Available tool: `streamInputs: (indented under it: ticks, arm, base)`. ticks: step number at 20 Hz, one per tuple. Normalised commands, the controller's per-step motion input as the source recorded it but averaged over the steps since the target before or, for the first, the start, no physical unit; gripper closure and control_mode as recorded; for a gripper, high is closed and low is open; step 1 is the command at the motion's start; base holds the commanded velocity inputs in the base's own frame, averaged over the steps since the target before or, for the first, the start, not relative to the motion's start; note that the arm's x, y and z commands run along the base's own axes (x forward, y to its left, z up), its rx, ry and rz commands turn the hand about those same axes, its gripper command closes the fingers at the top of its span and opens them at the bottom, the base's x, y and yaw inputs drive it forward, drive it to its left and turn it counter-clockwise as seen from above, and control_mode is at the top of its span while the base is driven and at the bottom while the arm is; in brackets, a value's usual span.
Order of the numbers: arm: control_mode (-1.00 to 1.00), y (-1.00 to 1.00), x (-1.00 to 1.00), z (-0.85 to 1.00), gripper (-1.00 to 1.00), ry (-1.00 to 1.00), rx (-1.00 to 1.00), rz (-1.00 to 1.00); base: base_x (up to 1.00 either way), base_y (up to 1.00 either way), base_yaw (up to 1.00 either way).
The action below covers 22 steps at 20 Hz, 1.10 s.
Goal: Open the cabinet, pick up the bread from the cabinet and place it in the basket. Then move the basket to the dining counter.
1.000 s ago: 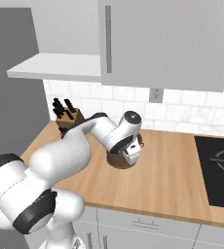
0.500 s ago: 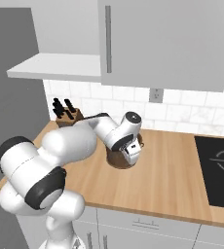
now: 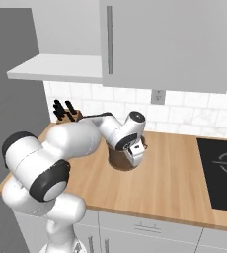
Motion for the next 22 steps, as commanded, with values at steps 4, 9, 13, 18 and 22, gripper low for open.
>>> streamInputs:
  ticks: [4,9,13,18,22]
  arm:
    - [-1.00,0.12,-0.18,-0.35,1.00,0.04,0.00,0.00]
    - [-1.00,0.03,-0.20,-0.14,1.00,0.04,0.00,0.00]
    - [-1.00,0.34,-0.62,0.64,1.00,-0.09,-0.02,0.00]
    - [-1.00,0.52,-0.66,0.64,1.00,-0.06,-0.04,0.04]
    - [-1.00,0.46,-0.96,0.67,1.00,-0.07,-0.07,0.06]
  base:
    - [0.00,0.00,0.00]
    - [0.00,0.00,0.00]
    - [0.00,0.00,0.00]
    - [0.00,0.00,0.00]
    - [0.00,0.00,0.00]
